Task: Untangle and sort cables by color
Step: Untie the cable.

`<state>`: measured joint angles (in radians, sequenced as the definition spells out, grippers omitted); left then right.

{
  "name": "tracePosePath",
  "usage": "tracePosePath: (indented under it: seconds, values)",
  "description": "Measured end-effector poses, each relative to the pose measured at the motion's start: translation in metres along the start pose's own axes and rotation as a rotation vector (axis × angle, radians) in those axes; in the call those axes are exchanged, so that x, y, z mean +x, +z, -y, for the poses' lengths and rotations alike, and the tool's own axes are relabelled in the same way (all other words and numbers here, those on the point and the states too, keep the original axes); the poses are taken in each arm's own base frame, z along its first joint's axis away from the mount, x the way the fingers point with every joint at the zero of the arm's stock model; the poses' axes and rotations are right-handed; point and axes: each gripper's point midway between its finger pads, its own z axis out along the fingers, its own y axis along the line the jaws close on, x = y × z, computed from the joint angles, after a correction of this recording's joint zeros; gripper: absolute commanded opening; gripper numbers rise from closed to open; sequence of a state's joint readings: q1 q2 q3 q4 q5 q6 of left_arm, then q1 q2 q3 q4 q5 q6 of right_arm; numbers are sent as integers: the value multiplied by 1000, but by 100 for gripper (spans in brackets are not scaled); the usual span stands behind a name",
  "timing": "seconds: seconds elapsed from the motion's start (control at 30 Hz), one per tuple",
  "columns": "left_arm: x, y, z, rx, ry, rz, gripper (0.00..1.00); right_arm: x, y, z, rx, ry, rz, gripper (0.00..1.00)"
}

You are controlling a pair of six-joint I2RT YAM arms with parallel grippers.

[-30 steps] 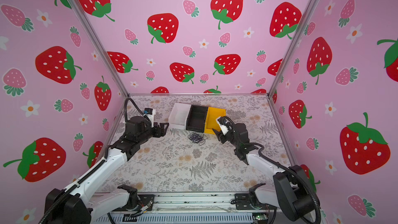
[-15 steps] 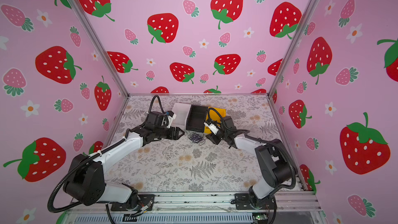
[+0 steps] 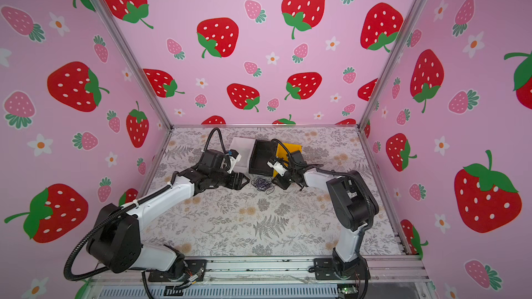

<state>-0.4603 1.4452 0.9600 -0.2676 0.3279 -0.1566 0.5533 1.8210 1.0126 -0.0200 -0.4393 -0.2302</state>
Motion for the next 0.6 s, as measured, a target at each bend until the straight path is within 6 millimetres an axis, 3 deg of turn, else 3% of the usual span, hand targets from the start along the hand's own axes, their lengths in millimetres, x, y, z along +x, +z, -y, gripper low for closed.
tracePosePath:
  seconds: [0.17, 0.33, 0.43, 0.6]
  values:
    - [-1, 0, 0, -11, 33, 2, 79, 12, 4, -7, -38, 22, -42, 30]
    - [-9, -2, 0, -23, 62, 21, 78, 13, 4, -10, -55, 22, -44, 10]
    - [-14, -3, 4, -24, 88, 30, 68, 12, 3, -10, -56, 20, -40, 1]
    - [-25, -4, 11, -15, 124, 53, 66, -2, -11, -13, -37, -3, -5, 0]
